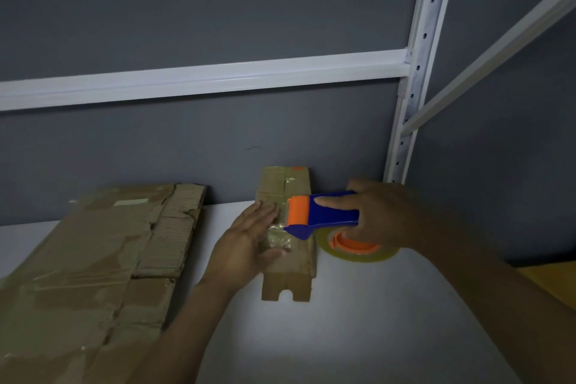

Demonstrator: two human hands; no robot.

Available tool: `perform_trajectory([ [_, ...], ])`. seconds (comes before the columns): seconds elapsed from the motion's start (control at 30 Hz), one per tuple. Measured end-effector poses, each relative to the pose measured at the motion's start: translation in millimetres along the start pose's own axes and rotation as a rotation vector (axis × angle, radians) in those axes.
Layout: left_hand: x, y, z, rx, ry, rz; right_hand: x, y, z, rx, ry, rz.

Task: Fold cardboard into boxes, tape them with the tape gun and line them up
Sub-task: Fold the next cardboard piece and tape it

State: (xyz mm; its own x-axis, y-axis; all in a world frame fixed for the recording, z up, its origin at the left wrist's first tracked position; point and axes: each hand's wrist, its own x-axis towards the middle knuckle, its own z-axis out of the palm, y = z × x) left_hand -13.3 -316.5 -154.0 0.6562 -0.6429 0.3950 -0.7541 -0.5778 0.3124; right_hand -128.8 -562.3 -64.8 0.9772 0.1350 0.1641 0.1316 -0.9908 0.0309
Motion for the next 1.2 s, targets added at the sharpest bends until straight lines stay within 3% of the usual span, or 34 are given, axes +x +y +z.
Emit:
perform_trajectory([
  [0.23,4.5,-2.0,3.2,0.034,0.002,0.008,-28.9,17.8,-4.4,0.153,-0.138,0.116],
  [0.37,4.9,1.4,0.5,0.068,-0.018,0.012,-31.4,14.4,8.2,0.24,-0.101,0.159],
  [0.5,7.5,9.0,-5.8,0.259,-0.048,0.094,-32.4,3.4,24.0,0.282,-0.081,0.171],
  [0.6,3.9,10.7,-2.2,0.245,-0.072,0.167,-25.0,-9.7,36.6,0.245,-0.018,0.118],
  [0.83,3.7,-0.1,-2.1,0.237,-0.084,0.119,-33.1,-17.5,54.2,0.218,0.035,0.103],
  [1.2,7.6,0.7,-4.0,0.226,-0.046,0.128,-71.6,-3.9,51.6,0.076,-0.008,0.138],
])
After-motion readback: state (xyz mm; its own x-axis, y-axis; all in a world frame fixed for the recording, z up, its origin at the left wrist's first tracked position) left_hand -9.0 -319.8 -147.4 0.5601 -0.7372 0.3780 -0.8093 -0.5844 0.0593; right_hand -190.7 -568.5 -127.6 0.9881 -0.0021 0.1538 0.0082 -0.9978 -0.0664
